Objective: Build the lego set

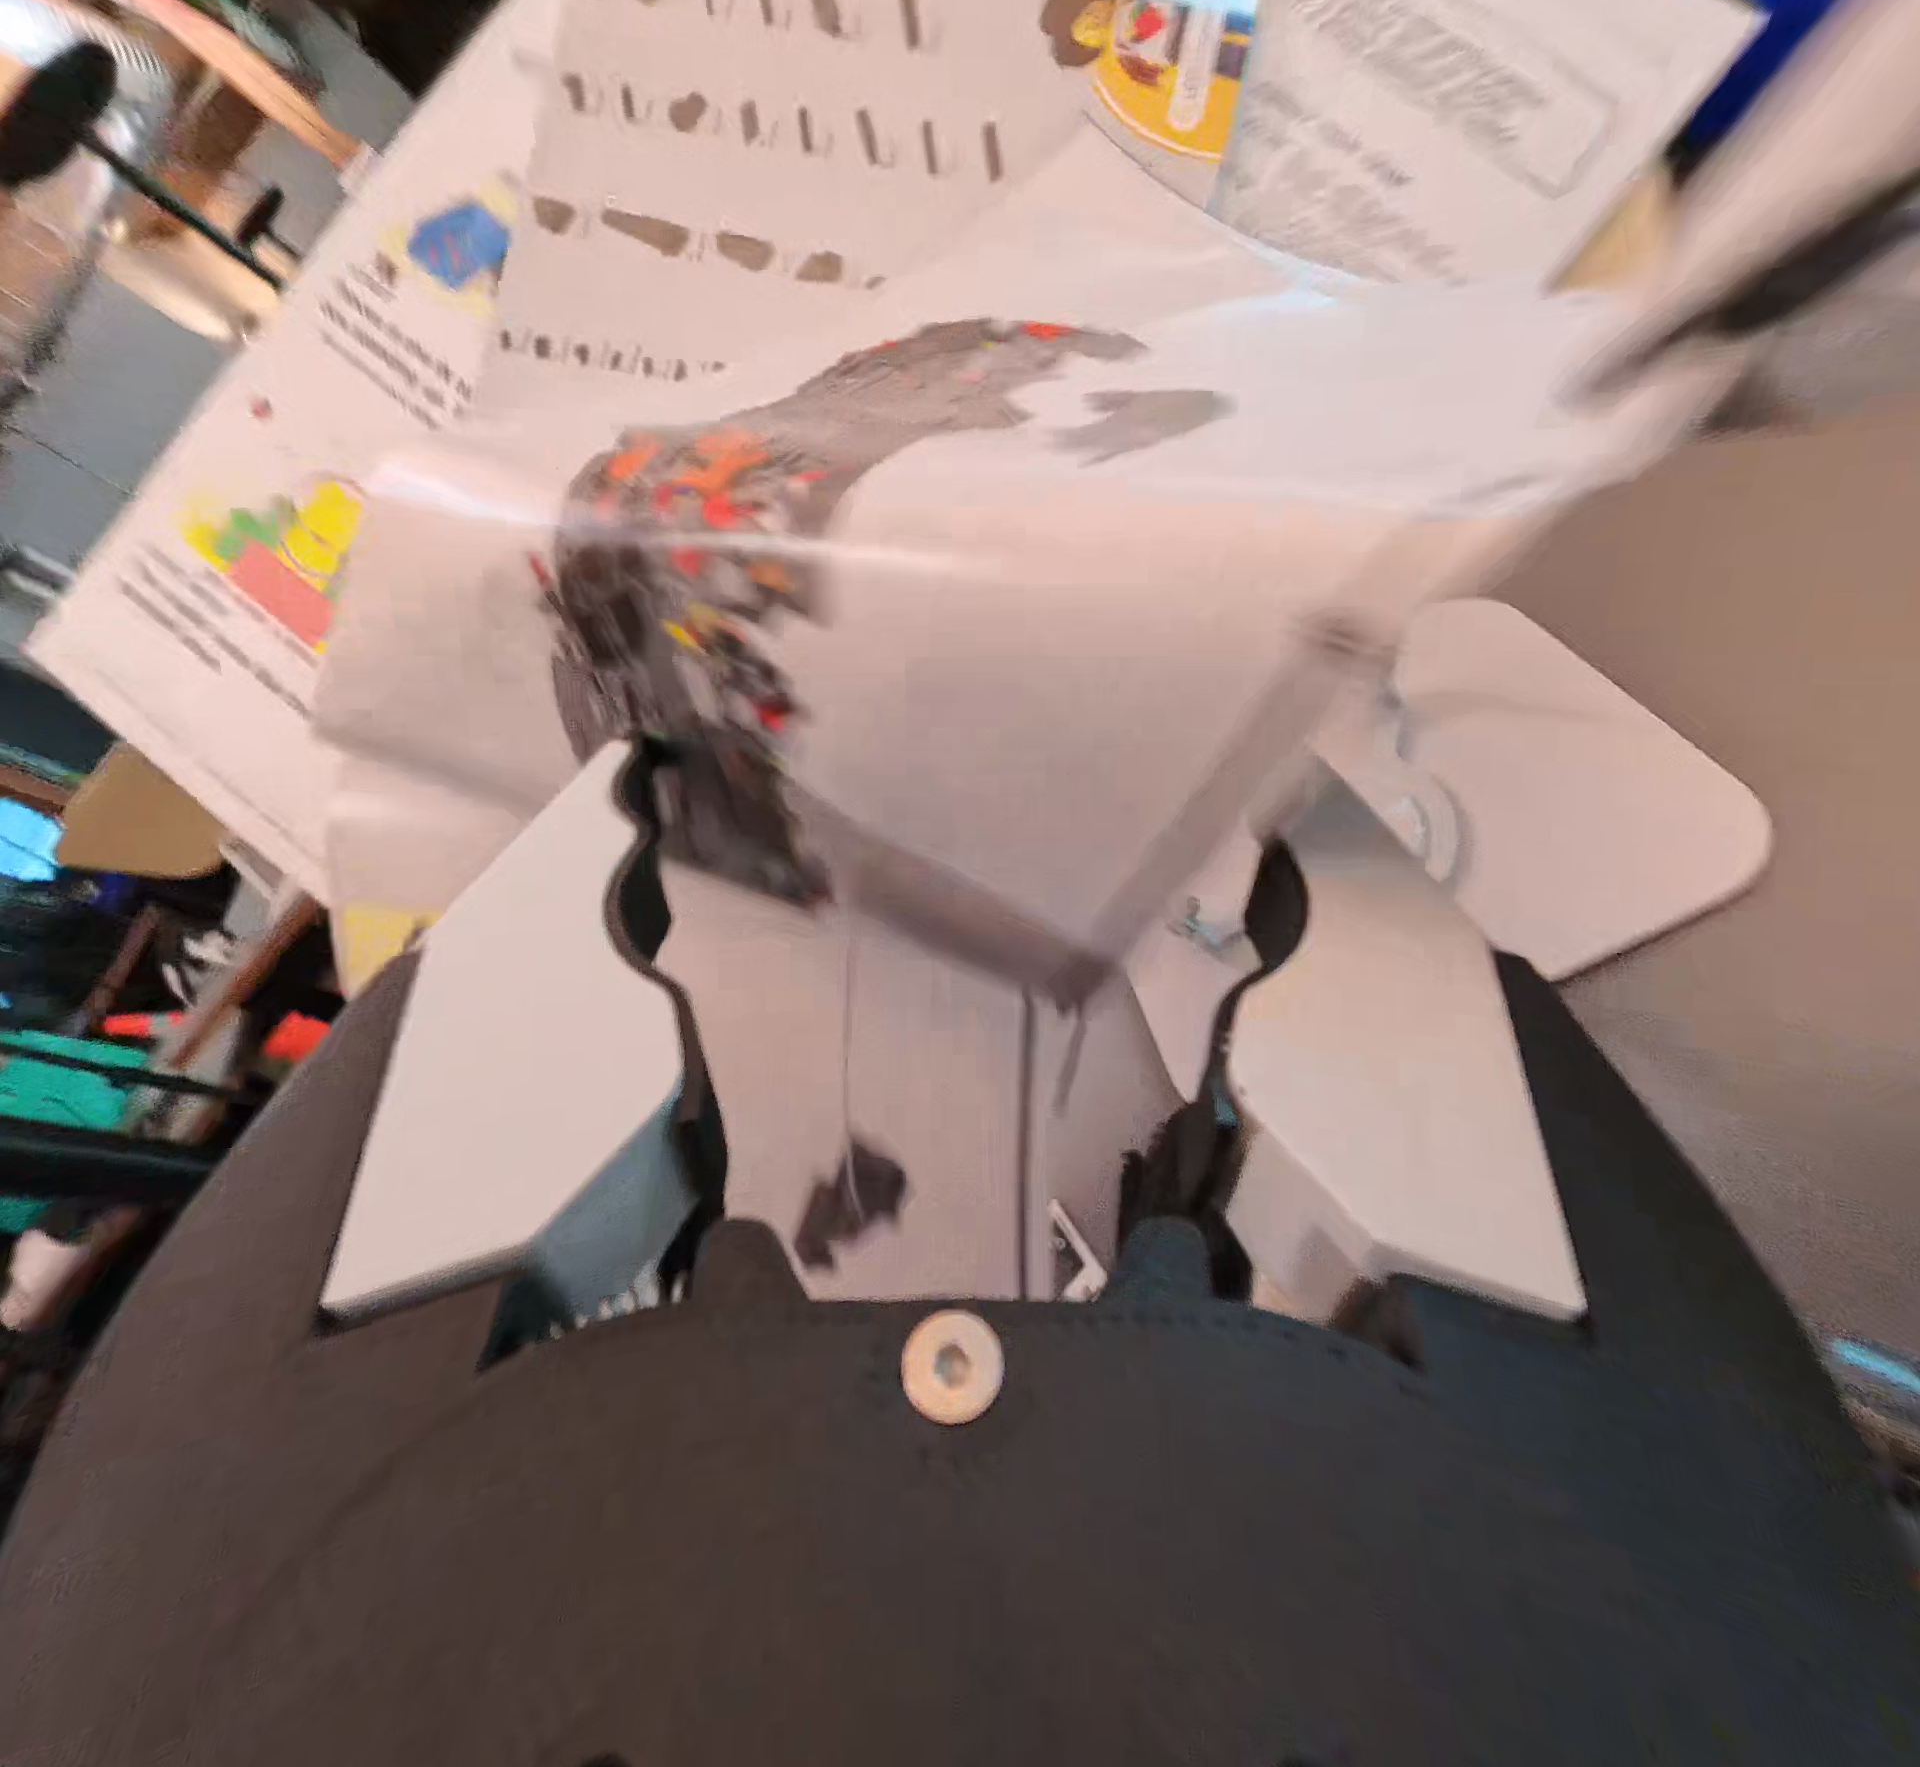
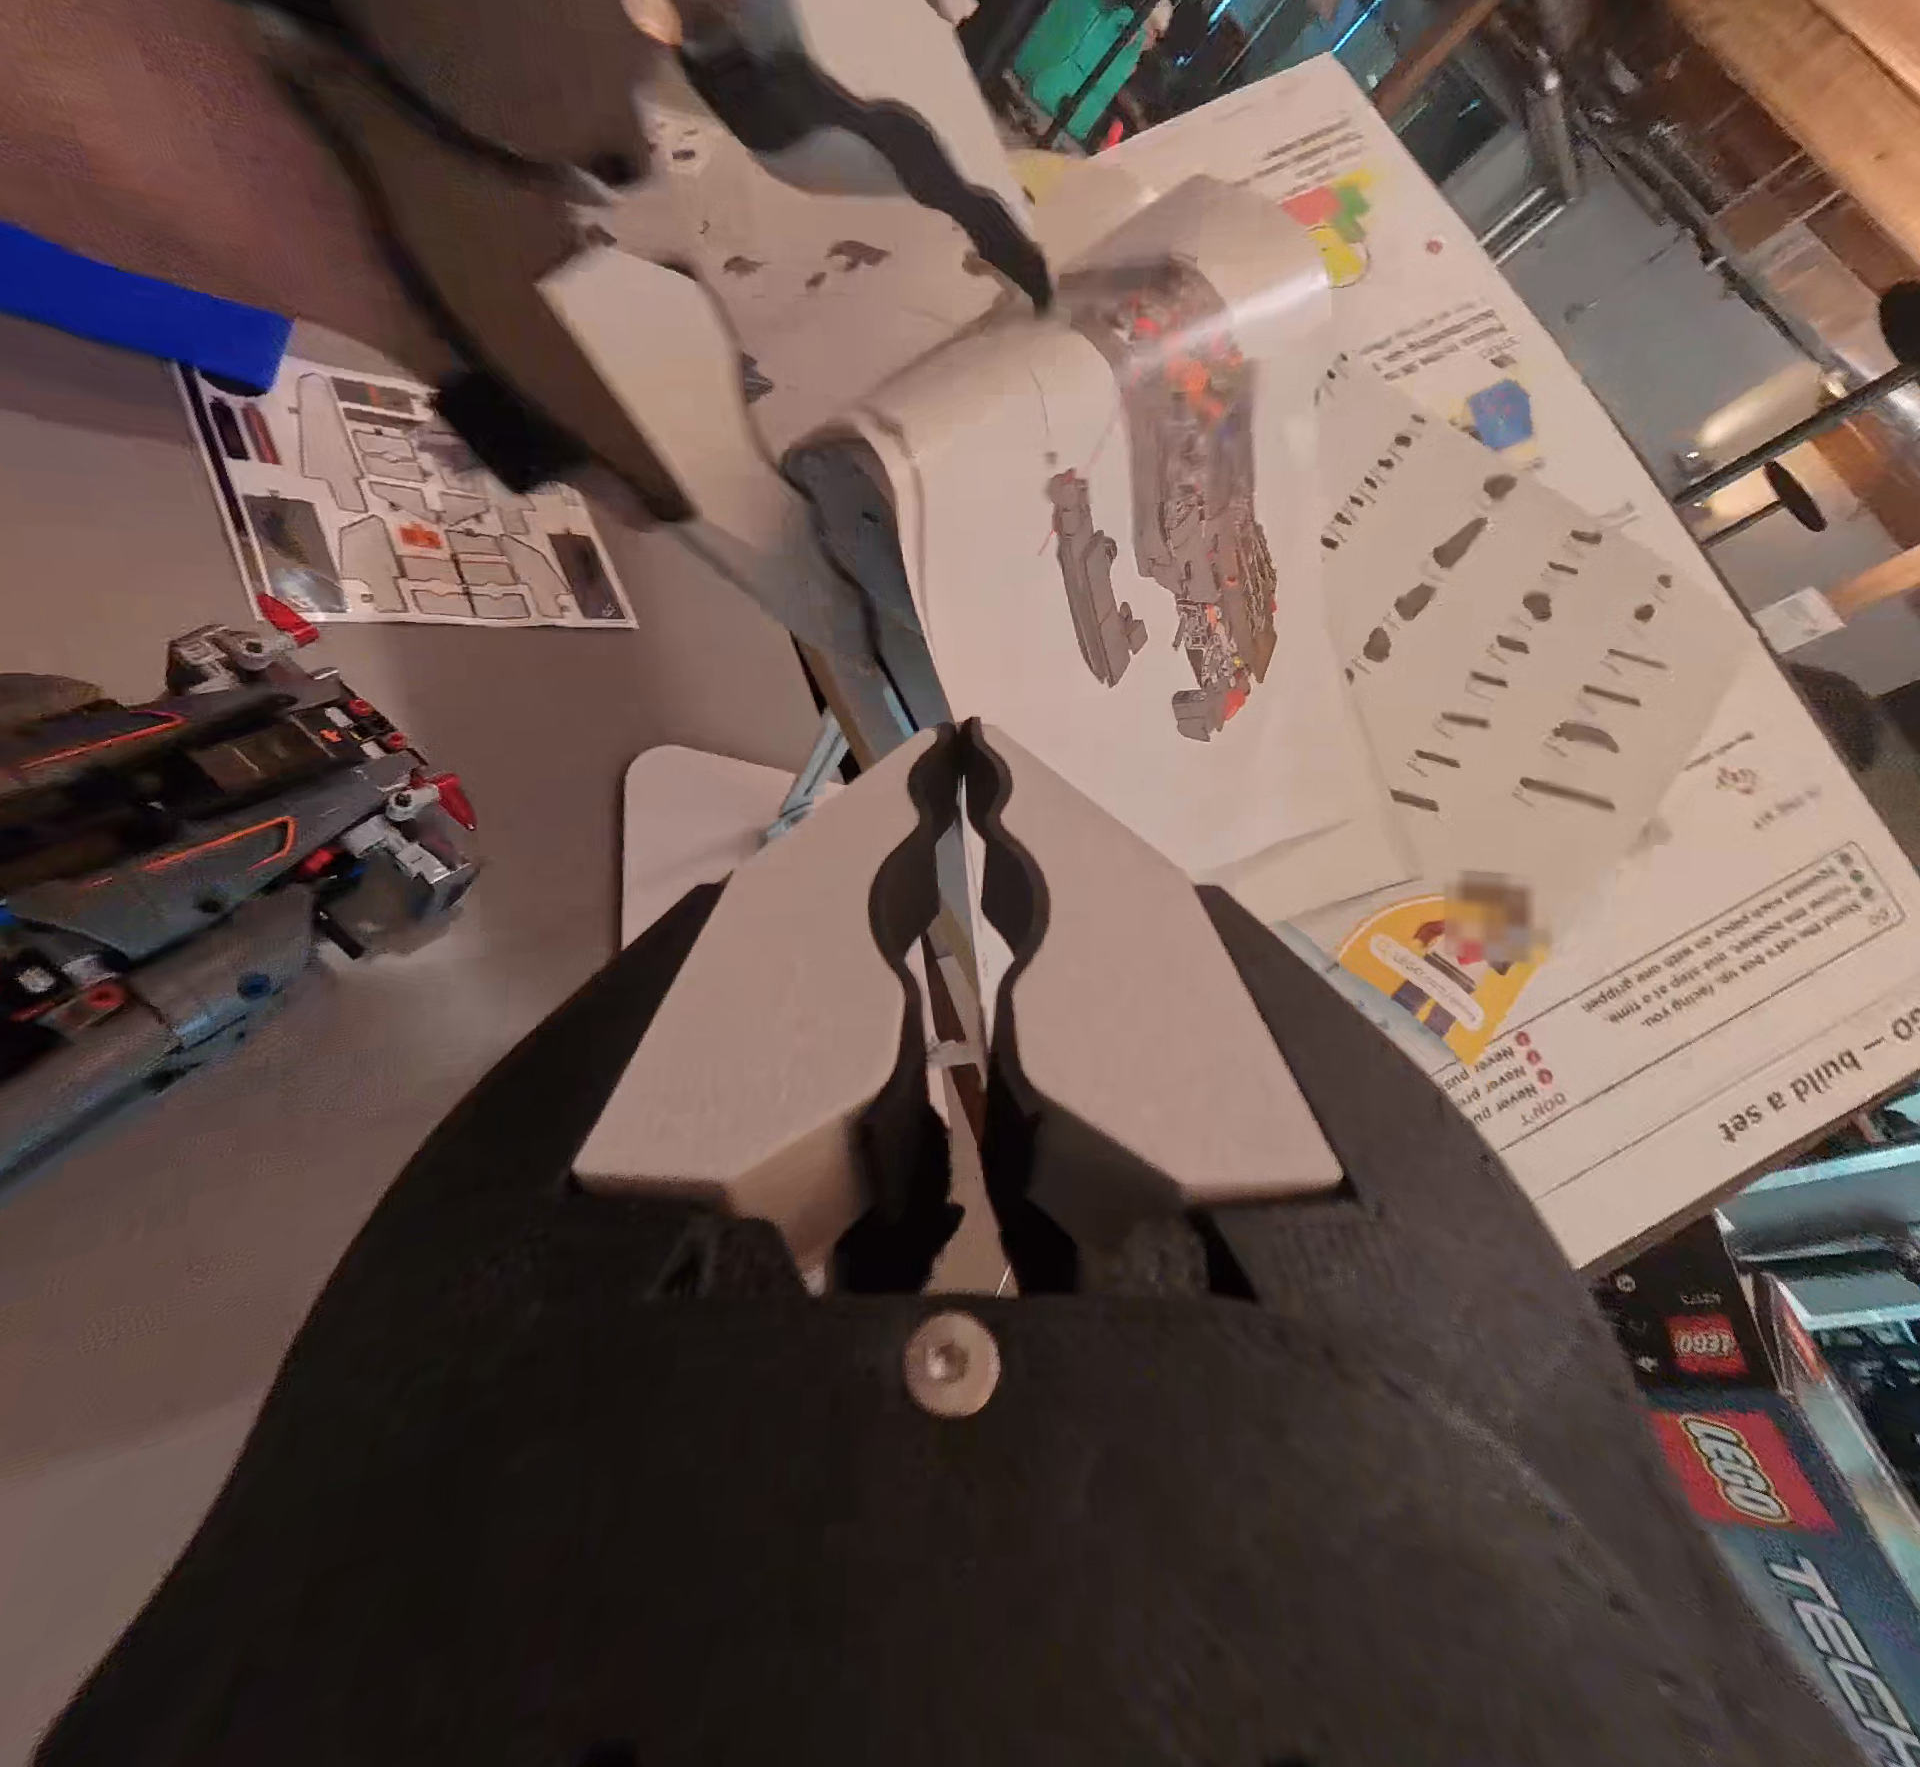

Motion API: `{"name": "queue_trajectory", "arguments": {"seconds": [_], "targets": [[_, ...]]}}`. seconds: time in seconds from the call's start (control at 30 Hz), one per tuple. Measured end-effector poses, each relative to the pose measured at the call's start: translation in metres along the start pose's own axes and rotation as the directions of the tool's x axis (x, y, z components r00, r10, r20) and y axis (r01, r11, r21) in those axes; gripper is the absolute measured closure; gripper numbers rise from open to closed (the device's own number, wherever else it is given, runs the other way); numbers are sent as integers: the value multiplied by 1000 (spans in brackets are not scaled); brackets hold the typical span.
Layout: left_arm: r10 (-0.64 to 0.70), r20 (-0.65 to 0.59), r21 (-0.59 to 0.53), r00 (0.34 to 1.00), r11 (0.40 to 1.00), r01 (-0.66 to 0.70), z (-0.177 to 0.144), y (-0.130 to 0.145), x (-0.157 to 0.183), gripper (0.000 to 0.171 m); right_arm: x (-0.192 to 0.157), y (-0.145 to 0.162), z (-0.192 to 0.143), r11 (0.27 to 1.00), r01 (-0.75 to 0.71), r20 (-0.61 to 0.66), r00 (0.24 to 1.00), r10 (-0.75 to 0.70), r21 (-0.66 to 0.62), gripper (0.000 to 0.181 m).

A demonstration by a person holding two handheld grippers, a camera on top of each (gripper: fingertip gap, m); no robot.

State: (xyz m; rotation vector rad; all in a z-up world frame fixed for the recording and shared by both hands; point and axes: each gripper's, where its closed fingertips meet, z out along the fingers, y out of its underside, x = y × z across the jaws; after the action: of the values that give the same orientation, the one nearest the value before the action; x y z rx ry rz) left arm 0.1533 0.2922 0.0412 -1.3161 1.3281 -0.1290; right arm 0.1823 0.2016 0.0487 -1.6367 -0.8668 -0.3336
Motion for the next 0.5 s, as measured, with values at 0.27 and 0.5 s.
{"name": "queue_trajectory", "arguments": {"seconds": [0.27, 0.5], "targets": [[37, -29, 68, 999, 997, -35, 37, -7, -2, 48, 2, 3, 0, 994, -112, 48, 992, 113, -17, 181], [124, 28, 188, 992, 974, -127, 34, -32, 5, 75, -2, -1, -14, 984, -167, 92, 983, 162, 56, 181]]}}
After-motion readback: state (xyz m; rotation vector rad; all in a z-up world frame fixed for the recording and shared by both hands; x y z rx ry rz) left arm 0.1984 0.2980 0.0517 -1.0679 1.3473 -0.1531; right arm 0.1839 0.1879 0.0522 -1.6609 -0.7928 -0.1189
